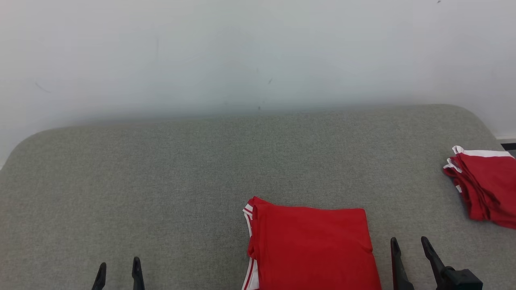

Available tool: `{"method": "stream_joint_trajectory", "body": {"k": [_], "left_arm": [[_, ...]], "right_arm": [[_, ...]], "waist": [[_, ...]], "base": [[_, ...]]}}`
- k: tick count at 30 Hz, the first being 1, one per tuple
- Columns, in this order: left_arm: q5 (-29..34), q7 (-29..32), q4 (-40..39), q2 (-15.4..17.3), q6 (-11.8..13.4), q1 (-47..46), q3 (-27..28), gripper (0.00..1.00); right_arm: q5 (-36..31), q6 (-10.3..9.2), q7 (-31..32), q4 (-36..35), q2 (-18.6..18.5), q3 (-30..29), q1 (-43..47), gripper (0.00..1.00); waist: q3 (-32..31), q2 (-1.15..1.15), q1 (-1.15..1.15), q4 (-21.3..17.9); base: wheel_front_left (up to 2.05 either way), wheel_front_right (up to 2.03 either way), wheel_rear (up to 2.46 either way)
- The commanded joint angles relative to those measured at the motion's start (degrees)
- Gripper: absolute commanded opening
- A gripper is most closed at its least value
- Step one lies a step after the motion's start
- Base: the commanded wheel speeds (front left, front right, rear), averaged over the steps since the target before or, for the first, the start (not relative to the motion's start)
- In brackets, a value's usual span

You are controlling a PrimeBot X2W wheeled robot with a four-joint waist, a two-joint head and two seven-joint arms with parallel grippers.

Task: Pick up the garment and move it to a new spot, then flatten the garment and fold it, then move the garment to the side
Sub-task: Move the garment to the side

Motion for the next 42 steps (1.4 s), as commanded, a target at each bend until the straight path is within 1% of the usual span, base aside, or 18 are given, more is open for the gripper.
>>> {"method": "stream_joint_trajectory", "body": {"k": [1,11,16,19,22,24,25,27,31,33,36,38,42], "left_arm": [[-0.74,-0.17,0.2,-0.05,0.07,0.55,0.27,1.0],[-0.87,-0.17,0.84,-0.04,-0.07,0.45,0.41,1.0],[-0.86,-0.17,1.16,-0.05,-0.21,0.27,0.55,1.0],[-1.0,-0.17,1.31,-0.04,-0.16,0.49,0.54,1.0],[-1.35,-0.17,1.43,-0.04,-0.23,0.51,0.33,1.0],[-1.42,-0.17,1.54,-0.05,-0.28,0.34,0.09,1.0],[-1.86,-0.17,1.53,-0.05,-0.04,0.36,-0.32,1.0],[-2.05,-0.17,1.55,-0.05,0.22,0.41,-0.86,1.0],[-2.02,-0.17,1.5,-0.04,0.23,-0.14,-1.9,1.0],[-1.82,-0.17,1.31,-0.04,0.07,-0.47,-2.26,1.0],[-1.33,-0.17,0.82,-0.04,0.04,-0.66,-2.75,1.0],[-1.17,-0.17,0.52,-0.04,-0.09,-0.89,-2.89,1.0],[-1.12,-0.17,0.05,-0.03,-0.08,-1.53,-3.31,1.0]], "right_arm": [[-0.42,-0.13,0.04,0.1,0.09,0.11,-0.35,1.0],[-0.37,-0.13,0.09,-0.11,0.09,0.23,-0.44,1.0],[-0.46,-0.13,0.37,-1.51,0.09,-0.3,-0.97,1.0],[0.11,-0.13,2.29,-2.65,0.1,0.28,-1.51,1.0],[0.59,-0.13,8.69,-4.69,0.12,1.18,-2.39,1.0],[2.42,-0.13,15.1,-6.24,-0.02,-0.09,-3.07,1.0],[2.25,-0.13,23.1,-7.7,0.1,-0.29,-3.5,1.0],[2.91,-0.13,31.56,-9.09,0.12,-0.39,-4.36,1.0],[3.68,-0.13,46.21,-11.55,0.09,-1.62,-5.4,1.0],[2.74,-0.13,51.72,-12.65,0.09,-1.75,-5.85,1.0],[2.89,-0.13,56.0,-13.72,0.07,-2.44,-6.85,1.0],[1.28,-0.13,58.31,-13.31,0.11,-2.69,-6.68,1.0],[0.68,-0.13,59.89,-12.11,0.07,-4.39,-7.99,1.0]], "waist": [[0.13,0.0,0.0,-0.05],[0.52,0.0,0.0,0.14],[0.52,0.0,0.0,0.3],[0.39,0.0,0.0,0.35],[0.42,0.0,0.0,0.49],[0.54,0.0,0.0,0.72],[0.71,0.0,0.0,0.97],[0.96,0.0,0.0,1.29],[1.38,0.0,0.0,2.47],[1.65,0.0,0.0,3.1],[2.37,0.0,0.0,4.18],[3.25,0.0,0.0,4.88],[5.35,0.0,0.0,6.14]], "base": [[0.0,0.0,0.0],[0.0,0.0,0.0],[0.0,0.0,0.0],[0.0,0.0,0.0],[0.0,0.0,0.0],[0.0,0.0,0.0],[0.0,0.0,0.0],[0.0,0.0,0.0],[0.0,0.0,0.0],[0.0,0.0,0.0],[0.0,0.0,0.0],[0.0,0.0,0.0],[0.0,0.0,0.0]]}}
